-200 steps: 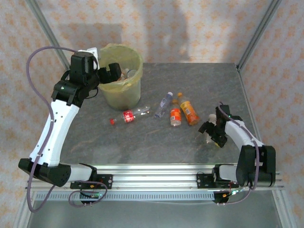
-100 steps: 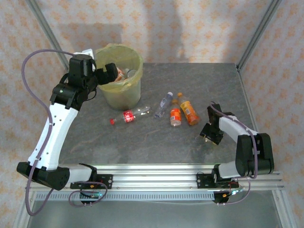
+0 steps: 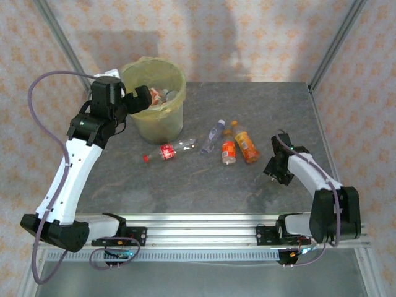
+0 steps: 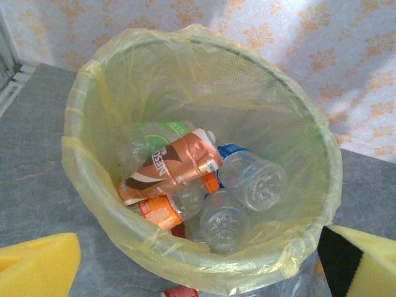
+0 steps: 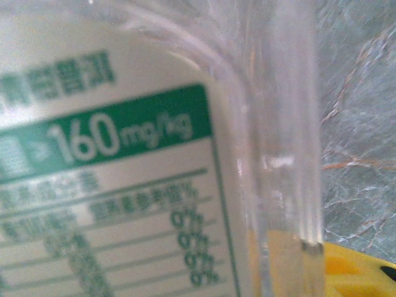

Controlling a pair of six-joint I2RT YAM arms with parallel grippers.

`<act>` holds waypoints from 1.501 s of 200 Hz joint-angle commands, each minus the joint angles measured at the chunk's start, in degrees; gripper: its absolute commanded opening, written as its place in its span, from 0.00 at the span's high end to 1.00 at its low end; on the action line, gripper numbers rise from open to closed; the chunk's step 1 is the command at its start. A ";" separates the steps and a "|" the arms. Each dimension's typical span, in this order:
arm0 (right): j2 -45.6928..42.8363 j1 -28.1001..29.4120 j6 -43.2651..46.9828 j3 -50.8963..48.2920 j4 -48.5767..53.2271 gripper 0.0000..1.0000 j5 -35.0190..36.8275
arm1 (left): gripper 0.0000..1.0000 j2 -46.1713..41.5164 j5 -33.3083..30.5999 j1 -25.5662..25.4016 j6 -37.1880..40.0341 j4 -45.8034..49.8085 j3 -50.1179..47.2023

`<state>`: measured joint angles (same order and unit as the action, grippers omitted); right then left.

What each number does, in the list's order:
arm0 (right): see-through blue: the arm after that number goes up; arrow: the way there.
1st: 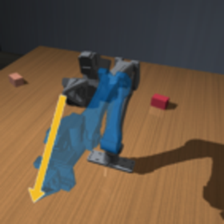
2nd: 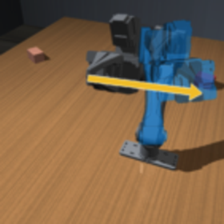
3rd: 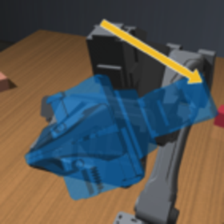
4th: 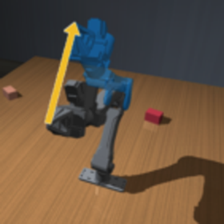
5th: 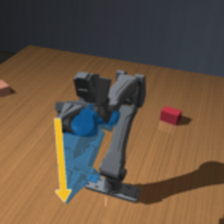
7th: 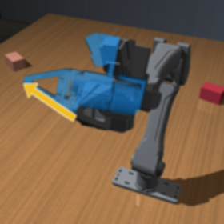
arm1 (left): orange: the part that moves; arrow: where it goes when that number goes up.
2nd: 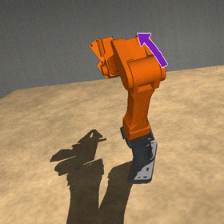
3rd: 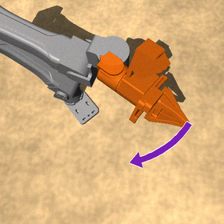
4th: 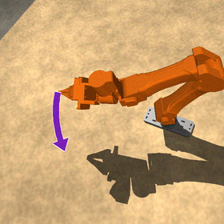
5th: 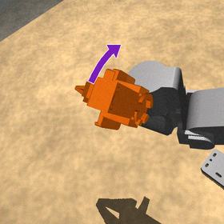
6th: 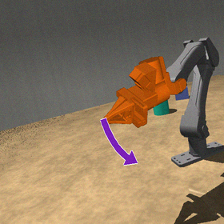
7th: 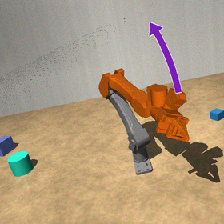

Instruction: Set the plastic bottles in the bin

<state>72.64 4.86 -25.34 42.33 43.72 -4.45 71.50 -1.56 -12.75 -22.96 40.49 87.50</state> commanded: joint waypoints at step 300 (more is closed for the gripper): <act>-3.33 33.63 13.43 20.63 -26.75 0.73 -17.43 | 0.01 4.57 32.86 -9.74 -6.81 -26.01 -6.38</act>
<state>72.31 38.11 -13.61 64.40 22.92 -17.61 74.46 25.54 -20.82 -29.17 17.26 78.00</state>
